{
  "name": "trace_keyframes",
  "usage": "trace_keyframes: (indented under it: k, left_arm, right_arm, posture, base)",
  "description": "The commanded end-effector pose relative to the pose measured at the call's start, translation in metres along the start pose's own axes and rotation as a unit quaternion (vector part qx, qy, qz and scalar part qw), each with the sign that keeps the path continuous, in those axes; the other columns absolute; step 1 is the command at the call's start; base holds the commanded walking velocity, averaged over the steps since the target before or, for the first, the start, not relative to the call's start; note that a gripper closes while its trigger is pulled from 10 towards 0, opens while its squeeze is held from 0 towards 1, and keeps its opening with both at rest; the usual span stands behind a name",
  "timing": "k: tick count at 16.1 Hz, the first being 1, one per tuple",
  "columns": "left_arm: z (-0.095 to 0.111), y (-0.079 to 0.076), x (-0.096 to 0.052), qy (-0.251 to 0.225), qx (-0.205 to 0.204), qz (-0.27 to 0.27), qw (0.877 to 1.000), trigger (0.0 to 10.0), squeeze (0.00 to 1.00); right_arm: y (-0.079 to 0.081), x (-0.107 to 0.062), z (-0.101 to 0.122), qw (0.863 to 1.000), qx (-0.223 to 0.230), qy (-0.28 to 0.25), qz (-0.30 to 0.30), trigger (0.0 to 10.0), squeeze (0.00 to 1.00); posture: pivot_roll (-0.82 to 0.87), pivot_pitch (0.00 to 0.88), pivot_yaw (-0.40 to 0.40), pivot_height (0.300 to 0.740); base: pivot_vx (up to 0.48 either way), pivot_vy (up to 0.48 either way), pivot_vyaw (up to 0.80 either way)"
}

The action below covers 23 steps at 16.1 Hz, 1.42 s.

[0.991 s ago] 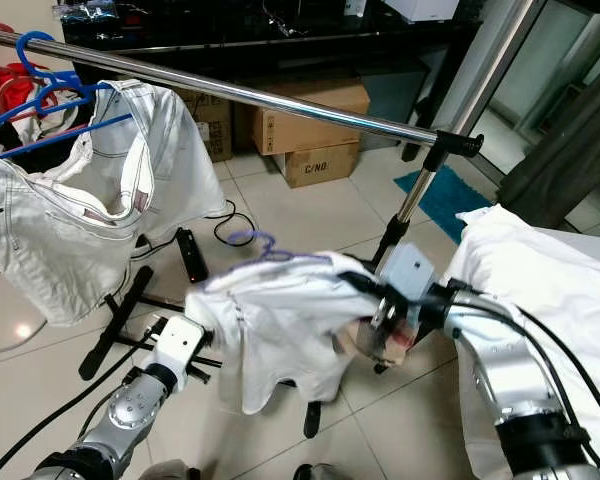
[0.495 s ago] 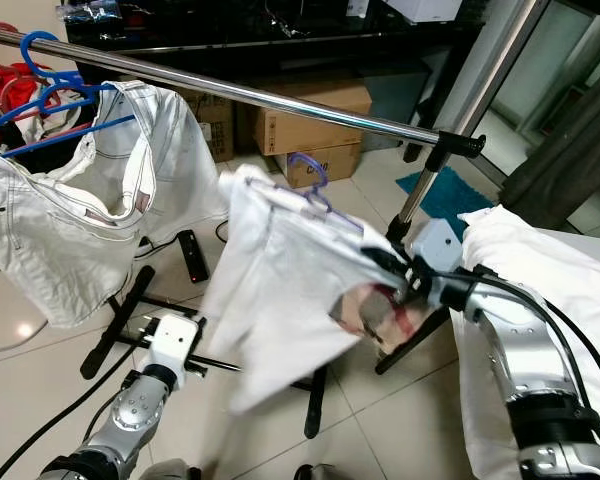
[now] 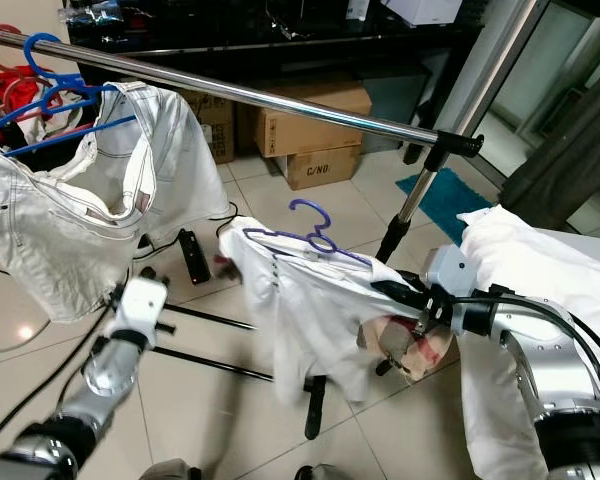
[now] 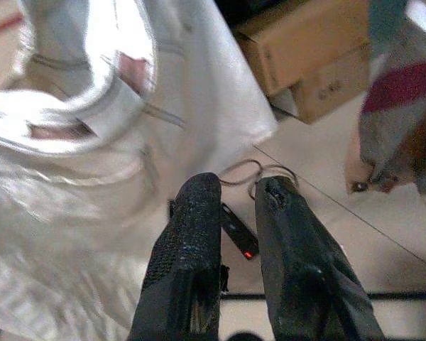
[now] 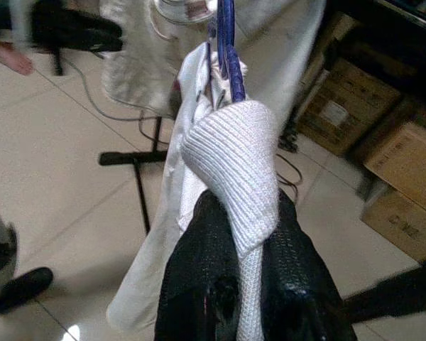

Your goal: Hang hanger

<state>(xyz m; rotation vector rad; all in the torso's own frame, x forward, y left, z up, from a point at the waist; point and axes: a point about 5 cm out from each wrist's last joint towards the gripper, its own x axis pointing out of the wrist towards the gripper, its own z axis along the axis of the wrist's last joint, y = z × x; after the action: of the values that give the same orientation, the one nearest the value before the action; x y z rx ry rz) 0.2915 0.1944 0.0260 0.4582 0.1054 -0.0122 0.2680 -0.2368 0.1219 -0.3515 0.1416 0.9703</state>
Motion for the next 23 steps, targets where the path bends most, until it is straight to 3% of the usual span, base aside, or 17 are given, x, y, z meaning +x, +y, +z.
trace_keyframes:
  k: [1, 4, 6, 8, 9, 10, 14, 15, 16, 23]
  left_arm:
    - [0.006, 0.003, 0.007, -0.001, 0.004, 0.004, 1.000, 10.0, 0.00]
    - [0.013, 0.003, 0.014, -0.010, 0.035, -0.031, 0.999, 10.0, 0.00]
    - [0.016, 0.005, 0.018, -0.008, 0.029, -0.041, 0.999, 10.0, 0.00]
    - [0.017, -0.003, 0.018, -0.004, 0.018, -0.094, 0.995, 10.0, 0.00]
    - [0.017, -0.008, 0.016, -0.010, 0.021, -0.117, 0.993, 10.0, 0.91]
    - [0.018, -0.021, 0.011, -0.023, 0.021, -0.171, 0.985, 10.0, 1.00]
    - [0.014, -0.035, 0.006, -0.013, 0.014, -0.200, 0.980, 10.0, 1.00]
    - [0.011, -0.040, 0.003, -0.007, 0.007, -0.201, 0.980, 10.0, 0.39]
    - [0.009, -0.043, -0.001, -0.004, 0.004, -0.204, 0.979, 10.0, 0.00]
    - [-0.008, -0.059, -0.022, 0.021, -0.040, -0.203, 0.978, 10.0, 0.00]
  right_arm:
    - [0.001, -0.003, 0.006, 1.000, 0.001, -0.014, 0.007, 0.0, 0.00]
    - [0.012, -0.001, 0.009, 0.999, 0.016, -0.023, 0.045, 0.0, 0.00]
    - [0.015, -0.002, 0.009, 0.998, 0.022, -0.022, 0.060, 0.0, 0.00]
    - [0.017, -0.001, 0.012, 0.997, 0.021, -0.027, 0.066, 0.0, 0.00]
    - [0.019, 0.000, 0.014, 0.997, 0.020, -0.029, 0.070, 0.0, 0.00]
    - [0.020, 0.002, 0.018, 0.996, 0.018, -0.032, 0.077, 0.0, 0.00]
    - [0.019, 0.002, 0.020, 0.996, 0.017, -0.030, 0.079, 0.0, 0.00]
    - [0.019, 0.001, 0.019, 0.996, 0.018, -0.027, 0.078, 0.0, 0.00]
    - [0.019, -0.001, 0.018, 0.997, 0.019, -0.023, 0.078, 0.0, 0.00]
    - [0.014, -0.006, 0.017, 0.998, 0.014, -0.008, 0.065, 0.0, 0.00]
  posture:
    - [0.07, 0.036, -0.074, 0.740]
    - [0.06, 0.034, -0.072, 0.740]
    - [0.06, 0.032, -0.071, 0.740]
    - [0.06, 0.029, -0.071, 0.740]
    - [0.06, 0.029, -0.071, 0.740]
    - [0.06, 0.026, -0.069, 0.740]
    - [0.06, 0.025, -0.069, 0.740]
    - [0.06, 0.024, -0.070, 0.740]
    - [0.06, 0.024, -0.070, 0.740]
    - [0.07, 0.026, -0.071, 0.740]
  base:
    - [0.000, 0.000, 0.00]
    - [0.000, 0.000, 0.00]
    - [0.000, 0.000, 0.00]
    - [0.000, 0.000, 0.00]
    - [0.000, 0.000, 0.00]
    - [0.000, 0.000, 0.00]
    - [0.000, 0.000, 0.00]
    - [0.000, 0.000, 0.00]
    - [0.000, 0.000, 0.00]
    - [0.000, 0.000, 0.00]
